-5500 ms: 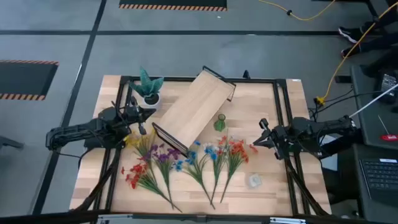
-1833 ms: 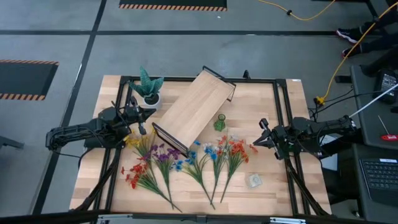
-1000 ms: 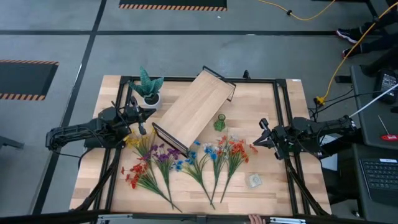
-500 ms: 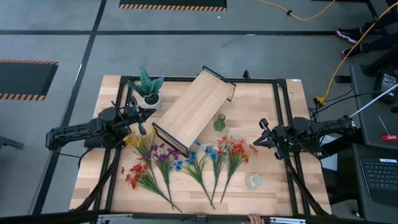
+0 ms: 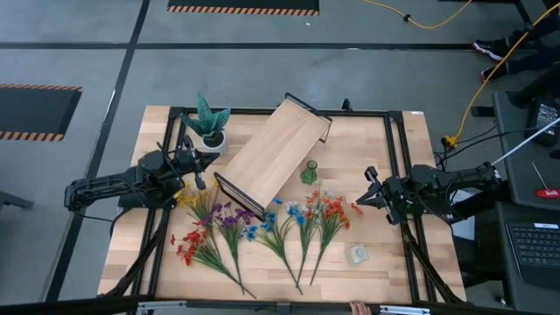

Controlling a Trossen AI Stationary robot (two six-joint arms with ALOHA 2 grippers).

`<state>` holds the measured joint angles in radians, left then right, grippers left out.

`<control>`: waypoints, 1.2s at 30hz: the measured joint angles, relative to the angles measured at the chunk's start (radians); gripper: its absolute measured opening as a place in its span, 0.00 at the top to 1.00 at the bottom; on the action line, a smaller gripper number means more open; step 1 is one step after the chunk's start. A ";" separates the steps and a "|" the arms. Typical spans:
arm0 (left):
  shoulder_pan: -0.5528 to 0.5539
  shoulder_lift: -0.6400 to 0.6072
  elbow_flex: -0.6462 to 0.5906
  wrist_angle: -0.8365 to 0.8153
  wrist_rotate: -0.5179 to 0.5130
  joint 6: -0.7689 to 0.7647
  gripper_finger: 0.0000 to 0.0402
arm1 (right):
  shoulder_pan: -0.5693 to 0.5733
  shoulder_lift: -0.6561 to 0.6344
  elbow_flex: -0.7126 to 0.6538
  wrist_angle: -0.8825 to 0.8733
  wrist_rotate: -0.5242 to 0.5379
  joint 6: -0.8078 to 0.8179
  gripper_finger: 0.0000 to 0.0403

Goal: Pick and place flowers into a vace then onto a shelf

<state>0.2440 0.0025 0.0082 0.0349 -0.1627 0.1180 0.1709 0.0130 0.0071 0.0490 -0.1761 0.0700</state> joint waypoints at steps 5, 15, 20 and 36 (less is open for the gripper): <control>0.000 0.000 0.000 0.000 0.000 0.000 0.99 | 0.000 0.000 0.000 0.000 0.000 0.000 0.93; 0.000 0.000 0.000 0.000 0.000 0.023 0.98 | 0.000 0.000 0.000 0.000 0.000 0.000 0.93; 0.000 0.000 0.000 0.031 0.000 0.042 0.98 | 0.000 0.000 0.000 0.000 -0.001 0.109 0.93; 0.000 0.000 0.000 0.146 0.350 -0.034 0.98 | 0.000 0.000 0.000 0.000 -0.001 0.445 0.93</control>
<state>0.2440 0.0025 0.0086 0.1810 0.1870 0.0837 0.1707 0.0132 0.0068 0.0494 -0.1768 0.5152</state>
